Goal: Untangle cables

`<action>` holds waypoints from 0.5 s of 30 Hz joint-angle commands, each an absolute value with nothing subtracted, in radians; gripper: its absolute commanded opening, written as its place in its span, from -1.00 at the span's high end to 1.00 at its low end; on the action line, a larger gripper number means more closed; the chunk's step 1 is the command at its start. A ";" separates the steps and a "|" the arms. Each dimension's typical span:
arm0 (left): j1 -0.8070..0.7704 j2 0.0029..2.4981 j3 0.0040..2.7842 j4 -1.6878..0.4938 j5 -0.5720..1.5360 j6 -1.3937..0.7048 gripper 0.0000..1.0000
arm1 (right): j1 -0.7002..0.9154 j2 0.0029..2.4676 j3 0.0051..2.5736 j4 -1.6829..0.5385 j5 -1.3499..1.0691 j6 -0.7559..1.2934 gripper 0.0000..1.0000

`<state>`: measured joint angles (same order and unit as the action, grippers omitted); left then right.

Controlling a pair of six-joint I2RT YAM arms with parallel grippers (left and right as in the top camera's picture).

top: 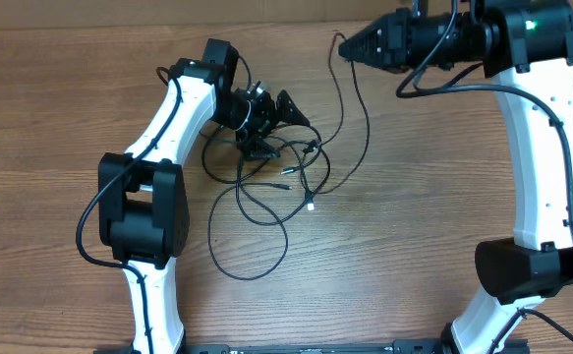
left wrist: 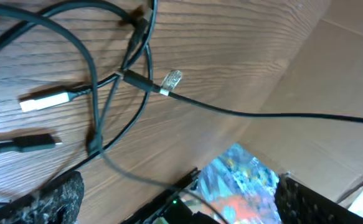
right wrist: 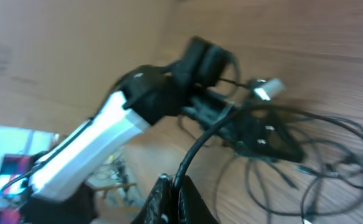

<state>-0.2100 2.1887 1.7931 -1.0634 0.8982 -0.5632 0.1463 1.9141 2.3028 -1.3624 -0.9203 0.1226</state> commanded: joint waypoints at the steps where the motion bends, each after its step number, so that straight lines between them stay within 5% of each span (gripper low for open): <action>1: -0.217 2.197 1.796 -1.076 0.851 -0.561 -0.94 | 0.149 1.880 2.317 -1.448 -0.724 0.099 0.93; 15: -0.344 2.197 1.796 -1.077 0.621 -0.566 -0.74 | 0.150 1.882 2.105 -1.681 -0.577 0.099 0.92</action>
